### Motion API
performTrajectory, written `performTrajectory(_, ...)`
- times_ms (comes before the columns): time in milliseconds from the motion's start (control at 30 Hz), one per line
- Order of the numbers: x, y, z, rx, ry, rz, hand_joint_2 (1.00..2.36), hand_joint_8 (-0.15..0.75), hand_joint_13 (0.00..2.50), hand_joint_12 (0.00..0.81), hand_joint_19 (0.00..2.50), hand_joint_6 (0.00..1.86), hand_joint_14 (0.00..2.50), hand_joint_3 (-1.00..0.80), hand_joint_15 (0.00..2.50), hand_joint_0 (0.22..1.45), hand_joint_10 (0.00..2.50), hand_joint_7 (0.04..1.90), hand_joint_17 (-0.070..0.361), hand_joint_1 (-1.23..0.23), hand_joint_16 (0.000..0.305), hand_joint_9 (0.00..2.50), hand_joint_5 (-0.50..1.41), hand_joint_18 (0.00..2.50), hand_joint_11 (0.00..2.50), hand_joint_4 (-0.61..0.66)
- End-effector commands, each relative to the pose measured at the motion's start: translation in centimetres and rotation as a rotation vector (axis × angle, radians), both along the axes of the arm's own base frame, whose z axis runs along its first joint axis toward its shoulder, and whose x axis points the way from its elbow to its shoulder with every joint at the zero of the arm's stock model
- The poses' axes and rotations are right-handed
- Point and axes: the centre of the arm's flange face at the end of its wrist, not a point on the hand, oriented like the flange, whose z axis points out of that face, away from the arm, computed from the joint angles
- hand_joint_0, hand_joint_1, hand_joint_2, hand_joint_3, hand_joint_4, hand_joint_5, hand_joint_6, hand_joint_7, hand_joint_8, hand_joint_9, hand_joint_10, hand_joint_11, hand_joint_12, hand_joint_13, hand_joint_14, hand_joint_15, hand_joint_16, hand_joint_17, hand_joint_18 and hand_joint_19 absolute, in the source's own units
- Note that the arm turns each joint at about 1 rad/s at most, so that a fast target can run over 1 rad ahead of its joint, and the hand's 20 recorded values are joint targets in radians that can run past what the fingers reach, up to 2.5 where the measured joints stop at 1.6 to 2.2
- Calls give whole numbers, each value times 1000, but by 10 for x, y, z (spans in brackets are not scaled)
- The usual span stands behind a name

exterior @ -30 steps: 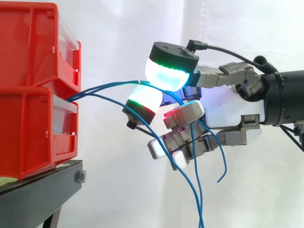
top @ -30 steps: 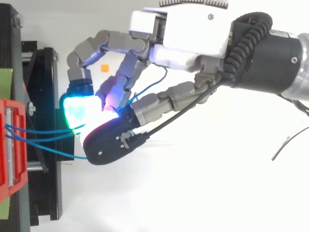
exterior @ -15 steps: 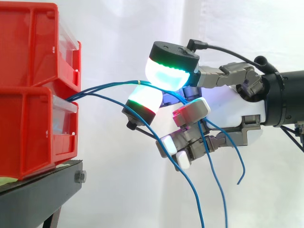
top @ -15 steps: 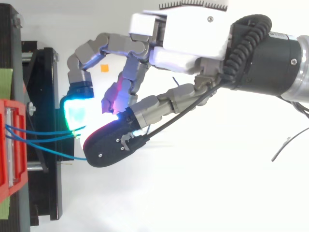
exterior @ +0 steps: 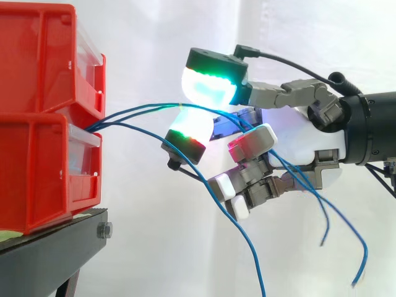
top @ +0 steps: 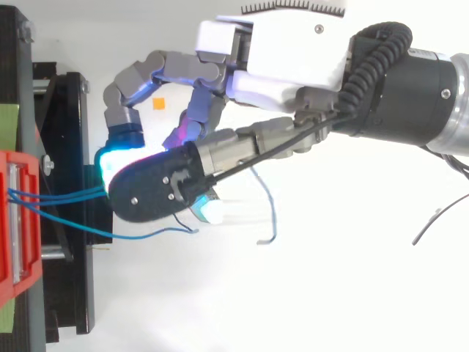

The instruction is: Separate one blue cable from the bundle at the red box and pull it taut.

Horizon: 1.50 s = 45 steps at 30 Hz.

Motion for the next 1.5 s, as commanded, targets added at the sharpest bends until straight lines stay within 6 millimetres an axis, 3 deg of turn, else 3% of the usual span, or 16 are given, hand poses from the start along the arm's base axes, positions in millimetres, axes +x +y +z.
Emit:
performTrajectory(0, 0, 1, -1, 0, 3, 1, 1012, 483, 1088, 403, 745, 889, 21, -339, 646, 601, 28, 1197, 110, -455, 49, 1493, -165, 900, 909, 135)
performTrajectory(200, 0, 1, 0, 0, 2, 1, 1013, 462, 1080, 404, 750, 888, 22, -324, 654, 599, 30, 1181, 110, -477, 49, 1466, -163, 899, 951, 128)
performTrajectory(400, 0, 2, 0, 1, -1, 1, 1014, 432, 1060, 405, 743, 884, 22, -294, 655, 597, 32, 1192, 109, -678, 49, 1429, -168, 891, 1050, 129)
performTrajectory(567, 1, 3, -1, -1, -1, -5, 1000, 433, 1062, 406, 745, 879, 24, -500, 661, 558, 31, 1150, 111, -608, 49, 1438, -169, 895, 1060, 132)
performTrajectory(733, 0, 5, -1, 0, 3, -2, 1000, 426, 1065, 415, 745, 874, 21, -500, 656, 534, 32, 1121, 113, -542, 50, 1444, -167, 908, 1075, 125)
performTrajectory(867, 0, 5, 0, 0, 2, -2, 1000, 414, 1062, 417, 751, 869, 22, -500, 653, 527, 29, 1117, 114, -571, 51, 1464, -166, 910, 1100, 126)
performTrajectory(1000, 0, 4, 0, 0, 2, -3, 1003, 400, 1035, 399, 769, 863, 24, -458, 663, 595, 30, 1146, 107, -708, 48, 1444, -167, 883, 1119, 111)
performTrajectory(1267, 0, 3, 0, 0, 3, -3, 1015, 385, 1022, 396, 769, 860, 24, -288, 681, 631, 33, 1186, 105, -800, 47, 1427, -169, 876, 1181, 74)
performTrajectory(1467, 0, 2, 1, 5, 1, -5, 1009, 360, 941, 385, 742, 878, 24, -399, 660, 717, 30, 1152, 104, -907, 46, 1306, -189, 839, 1213, 43)
